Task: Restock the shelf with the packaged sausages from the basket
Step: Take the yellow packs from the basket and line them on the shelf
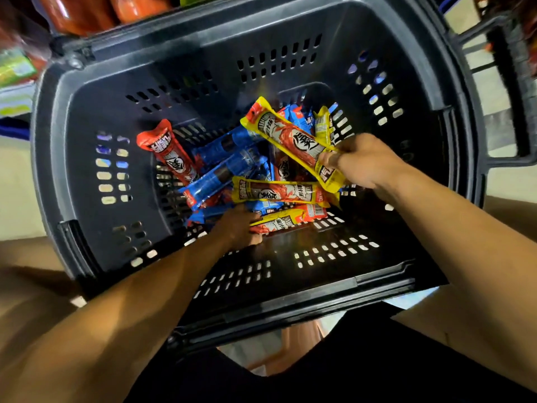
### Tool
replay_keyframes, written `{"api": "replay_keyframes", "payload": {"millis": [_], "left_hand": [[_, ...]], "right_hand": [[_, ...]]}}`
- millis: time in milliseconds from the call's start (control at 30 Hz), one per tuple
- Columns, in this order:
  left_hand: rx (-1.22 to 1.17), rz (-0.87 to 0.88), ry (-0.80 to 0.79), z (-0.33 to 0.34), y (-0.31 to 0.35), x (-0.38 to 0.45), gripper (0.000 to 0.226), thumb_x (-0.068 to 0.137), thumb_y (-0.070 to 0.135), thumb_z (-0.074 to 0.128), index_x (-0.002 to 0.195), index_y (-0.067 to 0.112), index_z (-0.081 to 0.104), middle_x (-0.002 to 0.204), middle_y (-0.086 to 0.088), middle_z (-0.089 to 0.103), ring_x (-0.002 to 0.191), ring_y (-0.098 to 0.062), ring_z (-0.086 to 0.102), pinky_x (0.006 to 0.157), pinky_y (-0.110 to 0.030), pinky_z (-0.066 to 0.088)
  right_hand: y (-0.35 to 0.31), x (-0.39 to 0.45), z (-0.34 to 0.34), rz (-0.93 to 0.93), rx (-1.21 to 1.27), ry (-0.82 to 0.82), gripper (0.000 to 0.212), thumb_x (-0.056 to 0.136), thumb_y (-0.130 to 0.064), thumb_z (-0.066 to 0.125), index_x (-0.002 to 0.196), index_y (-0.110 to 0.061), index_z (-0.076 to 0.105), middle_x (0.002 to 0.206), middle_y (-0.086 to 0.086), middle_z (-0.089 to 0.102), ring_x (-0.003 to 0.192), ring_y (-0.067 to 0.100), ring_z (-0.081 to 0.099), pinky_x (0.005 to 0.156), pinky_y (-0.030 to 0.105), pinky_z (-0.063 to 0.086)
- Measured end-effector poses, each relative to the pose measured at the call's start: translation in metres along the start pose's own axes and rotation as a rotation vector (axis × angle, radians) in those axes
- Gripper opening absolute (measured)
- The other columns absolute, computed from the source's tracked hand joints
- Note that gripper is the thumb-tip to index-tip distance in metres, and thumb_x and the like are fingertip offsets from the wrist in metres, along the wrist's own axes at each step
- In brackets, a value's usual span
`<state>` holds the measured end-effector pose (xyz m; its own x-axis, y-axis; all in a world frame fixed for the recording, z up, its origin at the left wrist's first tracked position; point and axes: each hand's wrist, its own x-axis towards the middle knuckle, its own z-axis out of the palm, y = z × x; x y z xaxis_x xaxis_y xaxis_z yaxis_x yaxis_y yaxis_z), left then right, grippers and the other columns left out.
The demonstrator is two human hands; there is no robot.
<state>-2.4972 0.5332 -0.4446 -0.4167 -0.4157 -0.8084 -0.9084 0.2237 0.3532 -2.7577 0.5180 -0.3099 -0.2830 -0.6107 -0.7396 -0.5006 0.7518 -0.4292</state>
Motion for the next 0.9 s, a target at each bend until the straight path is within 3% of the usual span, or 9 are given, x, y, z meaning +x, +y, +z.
{"api": "replay_keyframes", "payload": {"millis": [67,167,333,467,567,700,800,900], "left_hand": [[0.128,0.001,0.029,0.007,-0.001,0.002,0.054,0.087,0.04,0.065,0.135,0.02,0.05,0.135,-0.013,0.046,0.124,-0.032,0.043,0.105,-0.044,0.038],[0.093,-0.007,0.162,0.009,0.0,0.002,0.037,0.089,0.034,0.065,0.122,0.019,0.058,0.127,-0.012,0.051,0.117,-0.032,0.047,0.098,-0.046,0.043],[-0.085,-0.008,0.14,0.006,0.0,-0.003,0.026,0.094,0.023,0.059,0.116,0.011,0.058,0.121,-0.012,0.061,0.108,-0.027,0.056,0.084,-0.029,0.04],[-0.315,-0.025,0.1,-0.019,0.001,-0.016,0.013,0.1,0.025,0.048,0.1,0.016,0.057,0.095,-0.005,0.062,0.096,-0.026,0.06,0.069,-0.026,0.037],[-0.417,-0.053,0.143,-0.045,0.008,-0.029,0.027,0.102,0.029,0.044,0.11,0.011,0.062,0.103,-0.007,0.062,0.102,-0.025,0.059,0.075,-0.026,0.037],[-0.707,-0.097,0.119,-0.07,0.018,-0.055,0.038,0.097,0.046,0.049,0.122,0.021,0.062,0.113,0.004,0.059,0.103,-0.015,0.055,0.086,-0.026,0.037],[-0.832,-0.068,0.117,-0.077,0.017,-0.081,0.023,0.087,0.031,0.069,0.108,0.023,0.067,0.111,-0.003,0.069,0.098,-0.019,0.063,0.081,-0.029,0.045],[-0.989,0.024,0.103,-0.076,0.017,-0.105,0.037,0.077,0.005,0.071,0.112,0.017,0.066,0.103,-0.007,0.073,0.094,-0.023,0.068,0.082,-0.033,0.052]], "right_hand": [[0.0,0.002,0.002,0.01,0.009,-0.006,0.048,0.09,-0.046,0.066,0.12,-0.009,0.064,0.109,0.006,0.066,0.101,0.023,0.062,0.086,0.032,0.046],[0.001,0.001,0.002,0.013,0.009,-0.02,0.039,0.091,-0.044,0.065,0.11,-0.01,0.064,0.1,0.003,0.064,0.094,0.021,0.06,0.084,0.032,0.046],[-0.001,-0.004,0.002,0.012,0.026,-0.029,0.039,0.091,-0.045,0.065,0.108,-0.01,0.065,0.107,0.008,0.066,0.098,0.026,0.063,0.096,0.044,0.051],[-0.002,-0.008,0.002,0.011,0.05,-0.034,0.036,0.09,-0.043,0.067,0.102,-0.01,0.064,0.106,0.01,0.066,0.095,0.028,0.066,0.095,0.047,0.053],[0.003,-0.011,0.003,0.002,0.16,-0.012,0.031,0.089,-0.038,0.069,0.099,-0.01,0.062,0.107,0.014,0.066,0.096,0.031,0.066,0.091,0.049,0.055],[0.013,-0.013,0.001,0.009,0.244,0.014,0.048,0.085,-0.041,0.071,0.117,-0.006,0.063,0.116,0.014,0.066,0.101,0.031,0.066,0.086,0.047,0.058],[0.016,-0.019,-0.001,-0.025,0.291,0.025,0.045,0.085,-0.04,0.072,0.113,-0.005,0.063,0.112,0.015,0.068,0.101,0.033,0.066,0.083,0.047,0.059],[0.02,-0.028,-0.001,-0.073,0.309,0.028,0.05,0.077,-0.046,0.073,0.109,-0.007,0.067,0.105,0.013,0.071,0.098,0.033,0.068,0.09,0.05,0.056]]}}
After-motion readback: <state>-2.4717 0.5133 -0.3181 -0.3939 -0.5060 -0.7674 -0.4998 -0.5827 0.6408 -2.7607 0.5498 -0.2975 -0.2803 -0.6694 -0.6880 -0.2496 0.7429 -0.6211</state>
